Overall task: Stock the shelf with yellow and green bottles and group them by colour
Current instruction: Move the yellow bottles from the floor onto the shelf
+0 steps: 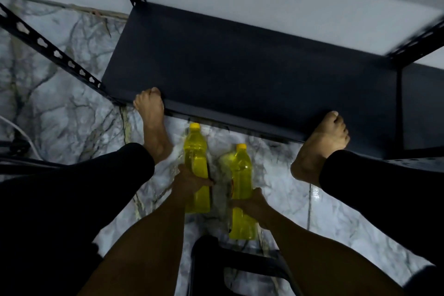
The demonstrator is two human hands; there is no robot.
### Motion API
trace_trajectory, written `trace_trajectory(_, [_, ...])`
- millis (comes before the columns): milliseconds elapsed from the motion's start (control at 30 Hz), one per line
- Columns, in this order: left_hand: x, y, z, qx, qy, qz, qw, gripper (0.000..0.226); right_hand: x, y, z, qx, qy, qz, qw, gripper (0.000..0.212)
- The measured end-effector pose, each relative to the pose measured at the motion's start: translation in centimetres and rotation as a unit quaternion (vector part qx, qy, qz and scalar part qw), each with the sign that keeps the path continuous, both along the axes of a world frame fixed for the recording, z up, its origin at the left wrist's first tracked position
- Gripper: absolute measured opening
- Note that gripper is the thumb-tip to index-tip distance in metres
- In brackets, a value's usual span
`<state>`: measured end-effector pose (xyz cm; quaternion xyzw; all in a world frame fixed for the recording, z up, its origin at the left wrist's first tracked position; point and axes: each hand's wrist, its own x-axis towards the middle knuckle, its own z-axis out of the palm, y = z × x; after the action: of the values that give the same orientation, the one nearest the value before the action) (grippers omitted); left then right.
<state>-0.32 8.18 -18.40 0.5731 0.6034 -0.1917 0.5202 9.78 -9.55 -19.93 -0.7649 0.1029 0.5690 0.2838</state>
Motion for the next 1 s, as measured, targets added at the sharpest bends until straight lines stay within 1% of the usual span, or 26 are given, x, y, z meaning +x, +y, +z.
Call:
trace_trajectory(33, [-0.1, -0.3, -1.0, -0.020, -0.011, 0.036, 0.999, 0.114, 0.0, 0.2, 0.9, -0.009, 0.003, 0.005, 1.000, 0.138])
trace_trajectory(67, [-0.9, -0.4, -3.7, -0.037, -0.028, 0.059, 0.997, 0.125, 0.1, 0.1, 1.3, -0.011, 0.007, 0.013, 1.000, 0.147])
trace_trajectory(100, [-1.5, -0.6, -6.4, -0.045, -0.034, 0.069, 0.996, 0.139, 0.2, 0.1, 2.1, -0.014, 0.008, 0.021, 1.000, 0.148])
trace_trajectory(133, [-1.8, -0.8, -7.3, -0.049, -0.031, 0.070, 0.996, 0.153, 0.2, -0.1, 2.7, -0.015, 0.002, 0.032, 0.999, 0.144])
trace_trajectory(167, [-1.7, -1.1, -6.6, -0.056, -0.023, 0.064, 0.996, 0.164, 0.2, -0.3, 3.3, -0.026, -0.005, 0.043, 0.999, 0.143])
trace_trajectory(200, [-1.1, -1.8, -3.7, -0.061, -0.020, 0.055, 0.996, 0.167, 0.2, -0.6, 3.7, -0.036, -0.017, 0.057, 0.998, 0.143])
trace_trajectory(233, [-0.7, -2.5, -1.0, -0.066, -0.016, 0.042, 0.997, 0.166, 0.2, -0.9, 4.5, -0.054, -0.033, 0.075, 0.995, 0.143])
trace_trajectory(300, [-0.7, -3.9, 1.7, -0.064, -0.009, 0.019, 0.998, 0.158, 0.1, -1.7, 5.8, -0.082, -0.082, 0.103, 0.988, 0.136])
trace_trajectory(367, [-1.1, -5.0, 3.1, -0.036, -0.005, -0.010, 0.999, 0.137, -0.2, -2.5, 7.2, -0.097, -0.116, 0.099, 0.984, 0.127])
trace_trajectory(433, [-1.6, -6.2, 4.5, -0.013, -0.003, -0.032, 0.999, 0.118, -0.3, -3.0, 8.3, -0.095, -0.132, 0.073, 0.984, 0.121])
trace_trajectory(533, [-1.8, -8.2, 6.9, -0.007, -0.004, -0.030, 1.000, 0.111, -0.8, -3.5, 9.8, -0.088, -0.128, 0.002, 0.988, 0.118])
trace_trajectory(633, [-2.0, -9.6, 8.4, -0.018, -0.022, 0.014, 0.999, 0.099, -1.4, -4.3, 11.5, -0.060, -0.120, -0.059, 0.989, 0.098])
trace_trajectory(700, [-2.3, -10.5, 9.3, -0.031, -0.032, 0.043, 0.998, 0.104, -1.7, -4.8, 12.3, -0.031, -0.116, -0.081, 0.989, 0.086])
trace_trajectory(767, [-2.7, -10.9, 9.2, -0.034, -0.060, 0.057, 0.996, 0.122, -2.2, -5.2, 13.3, 0.005, -0.109, -0.108, 0.988, 0.083])
trace_trajectory(800, [-2.8, -10.4, 7.1, -0.030, -0.076, 0.061, 0.995, 0.130, -2.3, -5.3, 13.8, 0.027, -0.102, -0.134, 0.985, 0.083])
trace_trajectory(867, [-2.9, -9.2, 2.6, -0.006, -0.109, 0.082, 0.991, 0.136, -2.3, -5.3, 14.8, 0.079, -0.087, -0.188, 0.975, 0.083])
trace_trajectory(900, [-2.9, -9.0, 2.4, 0.007, -0.127, 0.096, 0.987, 0.137, -2.2, -5.2, 15.4, 0.105, -0.082, -0.212, 0.968, 0.085])
trace_trajectory(933, [-2.9, -9.2, 4.0, 0.013, -0.140, 0.104, 0.985, 0.133, -2.1, -5.1, 15.8, 0.126, -0.082, -0.231, 0.961, 0.088])
trace_trajectory(967, [-2.8, -9.5, 6.4, 0.016, -0.164, 0.121, 0.979, 0.123, -1.8, -5.1, 16.2, 0.146, -0.085, -0.240, 0.956, 0.093])
trace_trajectory(1000, [-2.8, -9.9, 9.5, 0.018, -0.190, 0.131, 0.973, 0.108, -1.7, -5.0, 17.0, 0.168, -0.083, -0.242, 0.952, 0.094])
